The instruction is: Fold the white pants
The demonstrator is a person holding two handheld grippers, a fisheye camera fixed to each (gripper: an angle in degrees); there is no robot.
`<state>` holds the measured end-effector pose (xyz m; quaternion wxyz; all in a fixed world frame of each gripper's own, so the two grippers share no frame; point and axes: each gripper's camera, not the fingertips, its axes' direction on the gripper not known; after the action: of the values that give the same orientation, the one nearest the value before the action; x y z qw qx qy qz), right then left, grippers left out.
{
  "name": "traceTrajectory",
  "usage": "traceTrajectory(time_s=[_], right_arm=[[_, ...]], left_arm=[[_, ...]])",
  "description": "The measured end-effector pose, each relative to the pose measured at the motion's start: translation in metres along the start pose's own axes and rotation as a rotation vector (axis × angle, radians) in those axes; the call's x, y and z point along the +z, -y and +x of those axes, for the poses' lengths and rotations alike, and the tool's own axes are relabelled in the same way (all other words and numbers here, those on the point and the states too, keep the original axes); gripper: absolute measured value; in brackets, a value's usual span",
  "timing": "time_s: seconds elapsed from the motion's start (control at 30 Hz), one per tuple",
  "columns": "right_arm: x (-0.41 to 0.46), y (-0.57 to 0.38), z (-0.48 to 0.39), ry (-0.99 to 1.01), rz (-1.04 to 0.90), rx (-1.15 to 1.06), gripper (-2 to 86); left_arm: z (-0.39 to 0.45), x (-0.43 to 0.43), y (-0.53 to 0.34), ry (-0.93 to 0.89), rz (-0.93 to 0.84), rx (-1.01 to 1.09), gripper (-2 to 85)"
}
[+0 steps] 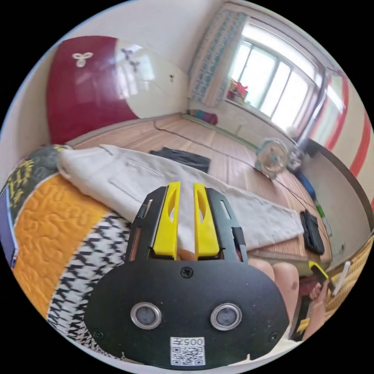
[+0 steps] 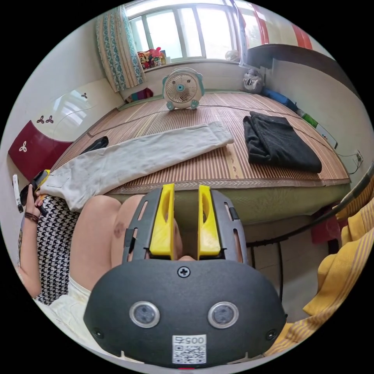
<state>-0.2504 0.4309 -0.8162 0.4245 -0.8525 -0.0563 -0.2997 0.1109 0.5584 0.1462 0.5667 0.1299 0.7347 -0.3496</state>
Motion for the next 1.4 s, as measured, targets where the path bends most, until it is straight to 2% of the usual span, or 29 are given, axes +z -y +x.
traceTrajectory(time_s=[0.07,0.27,0.37,0.57,0.73,0.8,1.0,1.13,1.4], right_arm=[[0.008,0.013,0.007,-0.012,-0.001,0.01,9.1],[0.039,0.079,0.039,-0.044,-0.003,0.039,10.8],[0.062,0.117,0.05,-0.077,-0.001,0.023,11.4],[0.132,0.17,0.094,-0.021,-0.111,0.226,10.8],[0.158,0.19,0.091,-0.023,-0.208,0.237,7.2],[0.144,0.194,0.08,-0.1,-0.18,0.216,2.5],[0.102,0.209,0.049,-0.113,-0.087,0.087,0.2],[0.061,0.231,0.016,-0.064,0.007,0.033,-0.1],[-0.073,0.317,-0.112,0.086,0.27,-0.305,-0.3]], left_arm=[[0.045,0.046,-0.012,-0.087,-0.109,0.09,7.9],[0.128,0.142,-0.039,-0.165,-0.33,0.251,7.5],[0.152,0.177,-0.05,-0.109,-0.402,0.34,6.9],[0.154,0.199,-0.07,-0.115,-0.364,0.356,6.6],[0.156,0.207,-0.073,-0.122,-0.364,0.358,6.6],[0.158,0.209,-0.074,-0.113,-0.363,0.364,6.6],[0.153,0.205,-0.077,-0.145,-0.345,0.315,7.1],[0.15,0.186,-0.083,-0.181,-0.324,0.298,7.5],[0.133,0.149,-0.08,-0.164,-0.258,0.218,7.4]])
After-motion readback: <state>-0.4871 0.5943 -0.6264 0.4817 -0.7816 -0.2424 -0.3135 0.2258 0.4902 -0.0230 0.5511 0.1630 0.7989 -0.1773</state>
